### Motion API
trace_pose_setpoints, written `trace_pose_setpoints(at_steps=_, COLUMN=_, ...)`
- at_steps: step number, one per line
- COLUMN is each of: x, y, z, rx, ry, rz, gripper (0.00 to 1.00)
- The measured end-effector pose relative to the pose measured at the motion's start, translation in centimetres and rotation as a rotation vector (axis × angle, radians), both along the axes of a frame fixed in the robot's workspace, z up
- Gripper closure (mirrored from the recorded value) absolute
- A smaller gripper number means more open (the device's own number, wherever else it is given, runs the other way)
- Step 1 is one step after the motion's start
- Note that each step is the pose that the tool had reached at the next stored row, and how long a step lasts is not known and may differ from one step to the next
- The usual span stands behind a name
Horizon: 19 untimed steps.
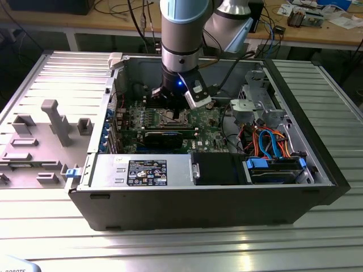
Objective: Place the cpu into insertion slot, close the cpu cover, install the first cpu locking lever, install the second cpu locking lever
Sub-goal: 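Install the second cpu locking lever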
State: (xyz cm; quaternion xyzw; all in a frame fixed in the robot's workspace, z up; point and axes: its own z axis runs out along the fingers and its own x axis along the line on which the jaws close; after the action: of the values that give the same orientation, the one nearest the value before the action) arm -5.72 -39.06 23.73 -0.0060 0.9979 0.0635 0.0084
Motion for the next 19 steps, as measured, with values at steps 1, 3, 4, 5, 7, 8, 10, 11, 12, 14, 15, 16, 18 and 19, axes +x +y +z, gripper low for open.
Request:
trace_pose_setpoints(at_steps=1, x=0.00, y=0.00, z=0.00, rx=-0.0003, ry=0.0000, rz=0.000, gripper=0.89)
trace_pose_setpoints(at_steps=3, x=0.16, y=0.00, z=0.00, rx=-0.0004, ry=0.0007, rz=0.000, gripper=0.89)
trace_pose_setpoints(at_steps=4, x=0.41, y=0.00, z=0.00, rx=-0.0004, ry=0.0040, rz=0.000, gripper=0.89)
trace_pose_setpoints(at_steps=5, x=0.56, y=0.00, z=0.00, rx=-0.0003, ry=0.0067, rz=0.000, gripper=0.89)
trace_pose_setpoints(at_steps=7, x=0.77, y=-0.05, z=0.01, rx=-0.0006, ry=0.0150, rz=0.000, gripper=0.89)
trace_pose_setpoints(at_steps=8, x=0.80, y=-0.17, z=0.00, rx=-0.0004, ry=0.0169, rz=0.000, gripper=0.89)
trace_pose_setpoints(at_steps=10, x=0.80, y=-0.50, z=-0.02, rx=-0.0006, ry=0.0183, rz=0.000, gripper=0.89)
trace_pose_setpoints(at_steps=11, x=0.80, y=-0.68, z=-0.15, rx=-0.0005, ry=0.0213, rz=0.000, gripper=0.89)
trace_pose_setpoints(at_steps=12, x=0.62, y=-0.80, z=-0.38, rx=-0.0006, ry=0.0285, rz=0.000, gripper=0.89)
trace_pose_setpoints(at_steps=14, x=-0.18, y=-0.87, z=-0.64, rx=-0.0005, ry=0.0341, rz=0.000, gripper=0.89)
trace_pose_setpoints(at_steps=15, x=-0.46, y=-0.87, z=-0.71, rx=-0.0002, ry=0.0351, rz=0.001, gripper=0.89)
trace_pose_setpoints(at_steps=16, x=-0.87, y=-0.87, z=-0.85, rx=0.0003, ry=0.0368, rz=0.003, gripper=0.89)
trace_pose_setpoints(at_steps=18, x=-1.11, y=-1.11, z=-1.00, rx=0.0037, ry=0.0387, rz=0.013, gripper=0.89)
trace_pose_setpoints(at_steps=19, x=-1.20, y=-1.35, z=-1.03, rx=0.0100, ry=0.0392, rz=0.017, gripper=0.89)
